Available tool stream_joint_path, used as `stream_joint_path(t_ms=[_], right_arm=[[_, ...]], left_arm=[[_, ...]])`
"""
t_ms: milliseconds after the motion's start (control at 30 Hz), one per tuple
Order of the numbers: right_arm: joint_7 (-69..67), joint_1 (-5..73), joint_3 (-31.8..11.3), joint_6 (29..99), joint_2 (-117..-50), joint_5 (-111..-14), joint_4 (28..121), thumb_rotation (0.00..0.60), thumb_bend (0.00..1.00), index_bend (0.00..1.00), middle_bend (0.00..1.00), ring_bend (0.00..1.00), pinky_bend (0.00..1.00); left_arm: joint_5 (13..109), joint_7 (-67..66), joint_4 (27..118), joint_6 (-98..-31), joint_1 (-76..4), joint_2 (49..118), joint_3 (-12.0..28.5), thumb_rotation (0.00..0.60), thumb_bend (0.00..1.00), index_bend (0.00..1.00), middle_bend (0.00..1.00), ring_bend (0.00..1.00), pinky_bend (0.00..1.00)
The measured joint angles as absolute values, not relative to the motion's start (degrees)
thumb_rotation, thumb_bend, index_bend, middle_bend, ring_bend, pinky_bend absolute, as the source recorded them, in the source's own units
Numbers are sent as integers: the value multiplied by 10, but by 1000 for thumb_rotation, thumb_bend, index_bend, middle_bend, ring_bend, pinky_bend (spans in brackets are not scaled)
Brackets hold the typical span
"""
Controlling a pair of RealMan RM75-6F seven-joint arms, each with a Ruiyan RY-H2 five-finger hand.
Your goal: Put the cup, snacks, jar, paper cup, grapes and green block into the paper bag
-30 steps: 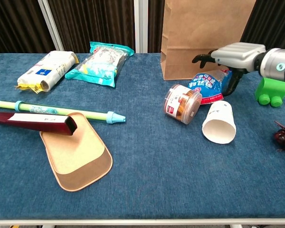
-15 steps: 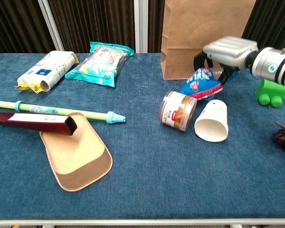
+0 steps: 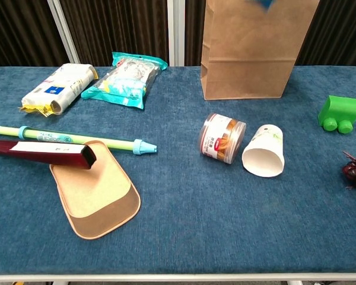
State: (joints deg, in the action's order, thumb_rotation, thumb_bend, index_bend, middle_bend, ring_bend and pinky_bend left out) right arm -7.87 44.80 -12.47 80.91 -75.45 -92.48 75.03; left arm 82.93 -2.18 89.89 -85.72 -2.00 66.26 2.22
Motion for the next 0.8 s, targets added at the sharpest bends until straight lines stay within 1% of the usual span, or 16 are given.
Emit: stream_joint_path(t_ms=[133, 267, 367, 567, 700, 800], right_arm=[[-71, 441, -173, 823, -730, -892, 776, 600, 356, 619, 544, 449, 605], [-55, 444, -212, 809, -717, -835, 783, 600, 356, 603, 541, 439, 604], [-30, 452, -230, 772, -710, -779, 782, 600, 355, 592, 534, 435, 602], [30, 488, -254, 660, -711, -676, 747, 600, 355, 554, 500, 411, 565], [58, 524, -264, 587, -727, -621, 703, 600, 355, 523, 485, 395, 545], [75, 546, -266, 550, -748, -589, 670, 600, 355, 489, 467, 375, 523]], left_arm=[[832, -22, 900, -857, -21, 661, 22, 600, 3, 293, 225, 155, 136], [831, -22, 901, -856, -21, 661, 22, 600, 3, 293, 226, 155, 136], [830, -22, 902, -853, -22, 661, 22, 600, 3, 293, 226, 155, 136], [827, -24, 904, -850, -22, 661, 22, 600, 3, 293, 226, 155, 136], [826, -24, 904, -850, -21, 661, 20, 600, 3, 293, 225, 155, 136], [822, -25, 906, -849, -20, 660, 20, 600, 3, 292, 226, 155, 136]])
